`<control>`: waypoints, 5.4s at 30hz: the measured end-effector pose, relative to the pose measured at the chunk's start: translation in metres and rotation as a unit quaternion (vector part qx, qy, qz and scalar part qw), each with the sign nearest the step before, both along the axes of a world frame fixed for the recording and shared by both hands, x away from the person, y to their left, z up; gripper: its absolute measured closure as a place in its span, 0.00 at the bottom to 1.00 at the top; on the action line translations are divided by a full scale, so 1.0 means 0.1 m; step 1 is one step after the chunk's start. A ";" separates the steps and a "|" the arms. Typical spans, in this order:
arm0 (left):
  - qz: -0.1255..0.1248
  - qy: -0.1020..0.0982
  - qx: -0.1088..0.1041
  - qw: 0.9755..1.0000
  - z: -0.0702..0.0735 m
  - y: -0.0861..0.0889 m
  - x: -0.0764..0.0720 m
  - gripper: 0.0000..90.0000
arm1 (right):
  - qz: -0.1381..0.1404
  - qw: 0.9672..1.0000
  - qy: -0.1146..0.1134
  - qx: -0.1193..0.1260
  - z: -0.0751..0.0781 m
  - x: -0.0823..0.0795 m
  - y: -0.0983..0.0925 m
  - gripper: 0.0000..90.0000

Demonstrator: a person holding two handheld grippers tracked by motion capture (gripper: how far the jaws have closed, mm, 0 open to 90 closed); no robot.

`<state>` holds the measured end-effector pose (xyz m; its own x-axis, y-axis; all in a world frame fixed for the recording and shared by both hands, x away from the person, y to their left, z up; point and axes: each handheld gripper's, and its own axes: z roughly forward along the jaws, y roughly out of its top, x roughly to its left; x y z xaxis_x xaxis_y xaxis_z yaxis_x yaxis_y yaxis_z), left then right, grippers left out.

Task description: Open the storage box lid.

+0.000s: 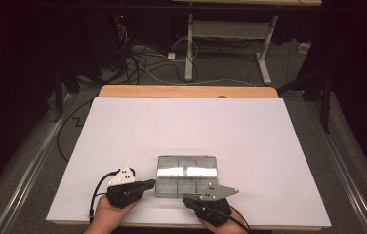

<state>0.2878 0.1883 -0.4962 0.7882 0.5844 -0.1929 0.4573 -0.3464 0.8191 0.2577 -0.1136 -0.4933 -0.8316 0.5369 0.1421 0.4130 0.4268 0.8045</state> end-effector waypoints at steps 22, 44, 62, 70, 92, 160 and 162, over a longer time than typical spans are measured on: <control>-0.005 0.002 0.001 1.000 0.00 0.00 0.00 0.98 | -0.006 1.000 0.011 0.014 0.00 0.02 -0.03 1.00; -0.005 0.000 -0.003 1.000 0.00 0.01 0.00 0.98 | 0.001 0.999 -0.008 0.043 0.03 0.00 -0.07 1.00; -0.008 -0.001 -0.027 1.000 0.05 0.06 -0.04 0.98 | 0.000 0.998 -0.030 0.057 0.15 0.02 -0.05 1.00; -0.017 -0.008 -0.055 0.998 0.11 0.07 -0.08 0.98 | 0.002 0.997 -0.040 0.062 0.21 0.03 -0.06 1.00; -0.023 -0.017 -0.070 0.997 0.16 -0.04 -0.04 0.98 | 0.002 0.996 -0.057 0.065 0.28 0.03 -0.04 1.00; -0.010 -0.044 -0.052 0.998 0.30 -0.18 0.46 0.98 | -0.135 0.987 -0.083 0.040 0.24 0.34 -0.84 1.00; -0.012 -0.045 -0.049 0.998 0.29 -0.19 0.47 0.98 | -0.137 0.986 -0.086 0.038 0.23 0.37 -0.84 1.00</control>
